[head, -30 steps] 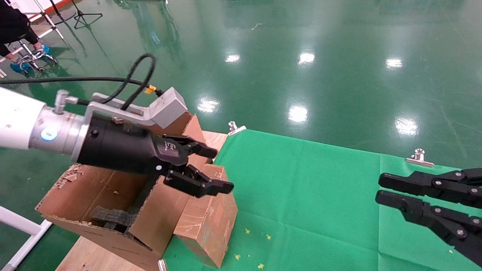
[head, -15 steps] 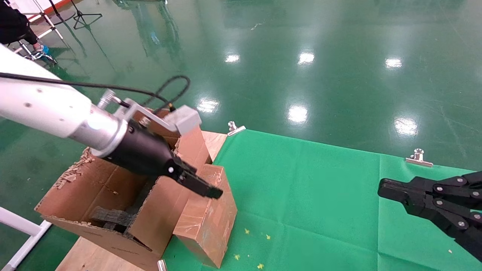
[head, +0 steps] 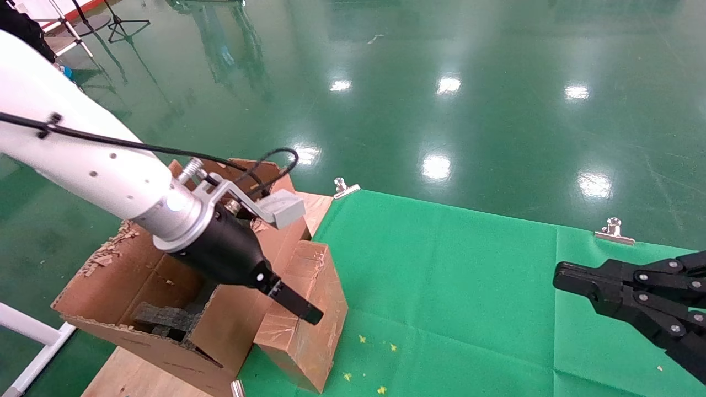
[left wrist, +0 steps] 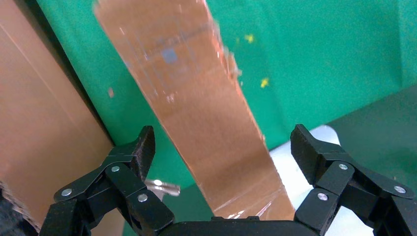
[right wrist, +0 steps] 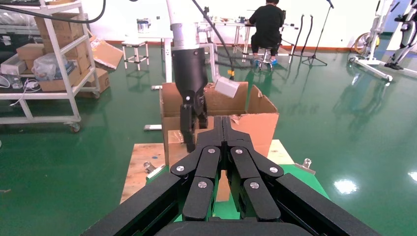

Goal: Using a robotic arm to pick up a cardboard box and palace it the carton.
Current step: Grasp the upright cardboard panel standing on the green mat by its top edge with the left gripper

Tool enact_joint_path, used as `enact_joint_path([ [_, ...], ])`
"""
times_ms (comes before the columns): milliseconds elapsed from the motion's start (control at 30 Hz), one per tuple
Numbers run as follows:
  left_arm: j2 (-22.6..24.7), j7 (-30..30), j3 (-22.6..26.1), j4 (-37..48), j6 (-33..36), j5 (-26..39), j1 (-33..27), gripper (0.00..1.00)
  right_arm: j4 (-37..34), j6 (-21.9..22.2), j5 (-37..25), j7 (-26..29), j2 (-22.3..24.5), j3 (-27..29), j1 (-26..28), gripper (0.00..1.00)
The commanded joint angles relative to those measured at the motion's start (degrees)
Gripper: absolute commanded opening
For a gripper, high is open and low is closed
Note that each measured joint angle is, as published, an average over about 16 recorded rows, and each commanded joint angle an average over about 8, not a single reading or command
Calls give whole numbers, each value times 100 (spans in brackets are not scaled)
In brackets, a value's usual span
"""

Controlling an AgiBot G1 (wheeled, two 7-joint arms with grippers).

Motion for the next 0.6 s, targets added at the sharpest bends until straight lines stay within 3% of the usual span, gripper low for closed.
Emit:
enact_joint_path([
  [33, 44, -94, 148, -2, -7, -18, -39, 64, 0, 0, 0, 0, 0, 0, 0, 93],
  [67, 59, -111, 187, -1, -6, -17, -56, 52, 0, 0, 0, 0, 0, 0, 0, 100],
  [200, 89, -144, 274, 3, -10, -26, -99, 3, -1, 1, 1, 0, 0, 0, -1, 100],
  [600, 60, -112, 182, 3, -3, -21, -55, 0, -1, 1, 1, 0, 0, 0, -1, 100],
])
